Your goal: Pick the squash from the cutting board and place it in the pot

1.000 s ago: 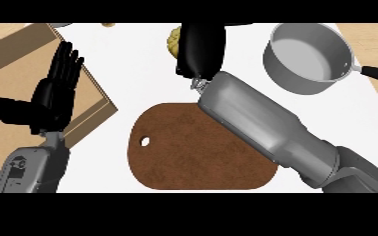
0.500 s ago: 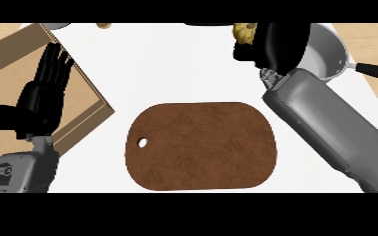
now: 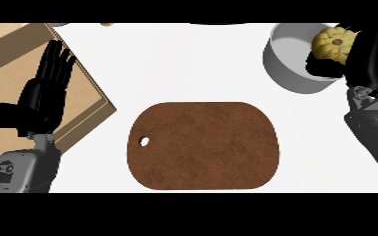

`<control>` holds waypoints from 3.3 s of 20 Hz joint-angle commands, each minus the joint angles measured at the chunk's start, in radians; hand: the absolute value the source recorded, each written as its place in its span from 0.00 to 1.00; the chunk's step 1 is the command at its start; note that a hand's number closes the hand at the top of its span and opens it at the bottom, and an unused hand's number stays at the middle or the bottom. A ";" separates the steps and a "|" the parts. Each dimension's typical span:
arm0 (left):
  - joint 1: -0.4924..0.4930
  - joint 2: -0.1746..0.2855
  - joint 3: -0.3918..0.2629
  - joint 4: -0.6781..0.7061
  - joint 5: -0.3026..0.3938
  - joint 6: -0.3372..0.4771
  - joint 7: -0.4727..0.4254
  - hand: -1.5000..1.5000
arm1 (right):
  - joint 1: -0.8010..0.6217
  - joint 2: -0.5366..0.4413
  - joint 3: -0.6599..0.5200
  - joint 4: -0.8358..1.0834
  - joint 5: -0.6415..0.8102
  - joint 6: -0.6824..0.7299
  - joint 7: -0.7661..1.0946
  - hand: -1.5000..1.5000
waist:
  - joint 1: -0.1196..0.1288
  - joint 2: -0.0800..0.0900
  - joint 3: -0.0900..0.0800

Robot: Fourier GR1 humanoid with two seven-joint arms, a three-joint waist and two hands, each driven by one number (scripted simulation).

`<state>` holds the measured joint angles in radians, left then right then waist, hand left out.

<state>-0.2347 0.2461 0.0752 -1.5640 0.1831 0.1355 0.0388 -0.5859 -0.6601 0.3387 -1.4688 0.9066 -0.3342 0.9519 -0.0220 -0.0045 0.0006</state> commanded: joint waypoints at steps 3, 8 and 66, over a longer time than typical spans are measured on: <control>-0.020 -0.031 -0.022 0.031 -0.028 0.004 -0.019 0.50 | 0.070 -0.092 -0.197 0.088 -0.187 -0.018 -0.249 1.00 | 0.021 0.006 0.000; -0.048 0.000 0.013 0.015 -0.015 -0.023 0.019 0.50 | 0.130 -0.060 -0.267 0.216 -0.176 -0.092 -0.428 1.00 | 0.026 0.006 0.000; -0.057 -0.050 0.035 0.011 -0.057 -0.043 0.025 0.50 | 0.227 -0.252 -1.088 1.094 -1.054 0.391 -1.578 0.00 | 0.032 0.009 0.001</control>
<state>-0.2917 0.1919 0.1052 -1.5581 0.1262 0.1060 0.0754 -0.3553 -0.8540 -0.7348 -0.4866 -0.1395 0.0122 -0.5502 0.0048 0.0028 0.0016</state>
